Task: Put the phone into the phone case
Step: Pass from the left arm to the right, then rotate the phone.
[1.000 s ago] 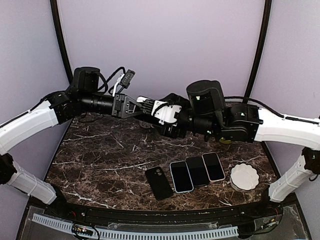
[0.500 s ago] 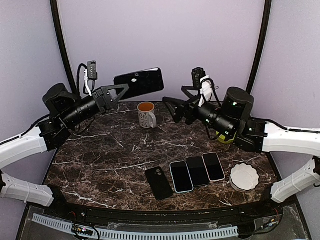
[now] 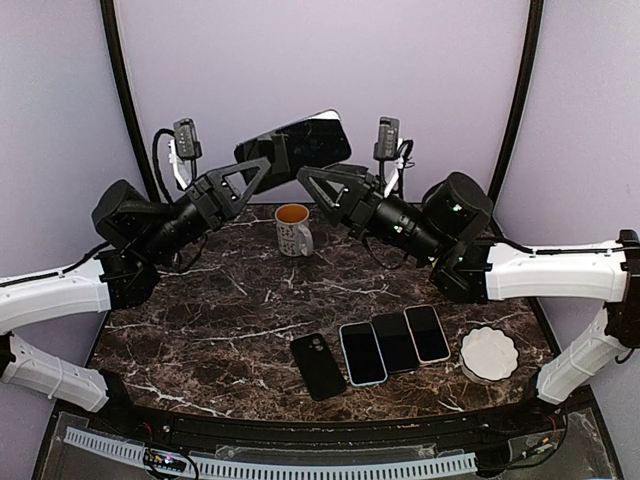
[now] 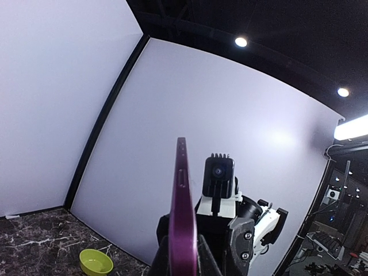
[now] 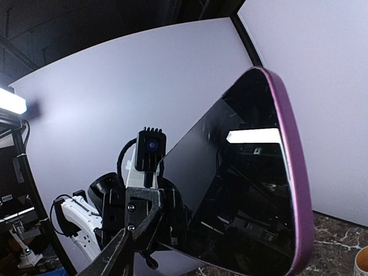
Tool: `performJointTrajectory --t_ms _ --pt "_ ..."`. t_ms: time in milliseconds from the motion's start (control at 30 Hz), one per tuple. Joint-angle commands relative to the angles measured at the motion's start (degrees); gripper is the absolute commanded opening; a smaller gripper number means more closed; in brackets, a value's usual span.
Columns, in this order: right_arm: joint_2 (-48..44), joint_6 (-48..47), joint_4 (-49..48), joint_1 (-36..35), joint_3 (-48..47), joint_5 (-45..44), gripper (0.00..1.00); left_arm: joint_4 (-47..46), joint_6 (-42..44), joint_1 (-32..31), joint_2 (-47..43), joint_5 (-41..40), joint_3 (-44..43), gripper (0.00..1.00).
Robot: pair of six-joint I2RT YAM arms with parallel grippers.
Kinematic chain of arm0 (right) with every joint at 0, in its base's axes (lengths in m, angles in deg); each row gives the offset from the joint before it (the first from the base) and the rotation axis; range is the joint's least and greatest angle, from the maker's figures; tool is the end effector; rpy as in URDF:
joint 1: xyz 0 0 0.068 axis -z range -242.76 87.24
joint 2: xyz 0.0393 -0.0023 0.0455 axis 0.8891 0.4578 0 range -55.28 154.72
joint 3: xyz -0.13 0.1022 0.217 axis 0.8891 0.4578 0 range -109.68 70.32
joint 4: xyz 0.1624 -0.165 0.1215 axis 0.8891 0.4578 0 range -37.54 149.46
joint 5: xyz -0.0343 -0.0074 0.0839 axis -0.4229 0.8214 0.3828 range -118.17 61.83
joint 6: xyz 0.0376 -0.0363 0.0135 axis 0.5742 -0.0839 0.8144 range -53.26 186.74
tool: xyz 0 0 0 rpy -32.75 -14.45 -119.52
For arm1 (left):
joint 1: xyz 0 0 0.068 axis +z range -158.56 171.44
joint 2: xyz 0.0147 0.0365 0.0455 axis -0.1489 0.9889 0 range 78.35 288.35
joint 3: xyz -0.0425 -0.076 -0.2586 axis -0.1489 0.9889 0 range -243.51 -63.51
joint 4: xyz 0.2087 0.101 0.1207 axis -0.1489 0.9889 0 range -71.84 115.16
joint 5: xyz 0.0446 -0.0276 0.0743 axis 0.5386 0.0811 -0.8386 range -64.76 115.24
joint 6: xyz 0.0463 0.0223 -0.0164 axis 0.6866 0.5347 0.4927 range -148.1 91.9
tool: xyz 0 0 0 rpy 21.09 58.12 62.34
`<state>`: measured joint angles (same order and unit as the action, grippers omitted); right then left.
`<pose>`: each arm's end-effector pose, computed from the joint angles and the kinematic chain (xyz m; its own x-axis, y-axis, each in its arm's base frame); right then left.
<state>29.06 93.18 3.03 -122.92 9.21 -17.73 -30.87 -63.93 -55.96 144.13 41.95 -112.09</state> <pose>0.1638 0.2987 0.3828 -0.2191 0.4978 -0.8391 -0.9341 0.1414 0.3278 0.1652 -0.1949 0.3962 -0.2200 -0.5892 -0.7775 0.9146 0.1527 -0.3744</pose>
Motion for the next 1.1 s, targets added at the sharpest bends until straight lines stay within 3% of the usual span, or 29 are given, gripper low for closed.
performJointTrajectory --t_ms 0,167,467,533,600,733,800,833,933,967,1067 --pt "-0.2 2.1 -6.4 0.1 -2.2 2.6 0.49 -5.5 -0.1 -0.9 0.0 1.1 -1.7 0.0" --pt "-0.2 1.7 -5.9 0.3 -2.6 2.6 0.18 -5.9 -0.9 -1.7 1.3 3.5 -1.9 0.0" --pt "-2.1 0.2 -4.1 0.9 -2.4 0.2 0.31 -8.0 -2.6 -2.5 3.2 7.3 -1.8 0.0" --pt "-1.9 0.3 -3.9 0.9 -2.6 0.3 0.22 -9.1 -2.9 -2.8 3.6 7.3 -1.5 0.0" --pt "-2.0 0.5 -4.4 0.9 -2.4 0.3 0.02 -9.0 -2.8 -2.8 3.5 6.8 -1.5 0.0" --pt "-3.9 -0.3 -3.9 1.4 -1.3 1.0 0.0 -3.6 -0.4 -2.9 2.7 7.0 -2.1 0.0" --pt "-6.2 -2.9 -0.7 1.7 -0.9 2.5 0.0 3.9 3.3 -2.9 1.7 7.4 -2.5 0.12" --pt "-7.7 -5.0 3.3 2.0 -1.3 4.5 0.0 7.0 8.1 -2.9 0.2 7.3 -2.7 0.33" --pt "-11.5 -17.3 27.1 2.9 -8.8 16.0 0.0 25.5 24.0 -2.9 -4.6 6.3 -3.6 0.65" --pt "-11.8 -21.5 40.1 2.9 -11.8 18.9 0.0 28.8 27.0 -2.9 -5.4 5.6 -3.9 0.68" --pt "-10.4 -30.7 64.2 3.0 -21.2 24.3 0.0 41.0 35.8 -2.9 -7.1 6.3 -5.7 0.74"
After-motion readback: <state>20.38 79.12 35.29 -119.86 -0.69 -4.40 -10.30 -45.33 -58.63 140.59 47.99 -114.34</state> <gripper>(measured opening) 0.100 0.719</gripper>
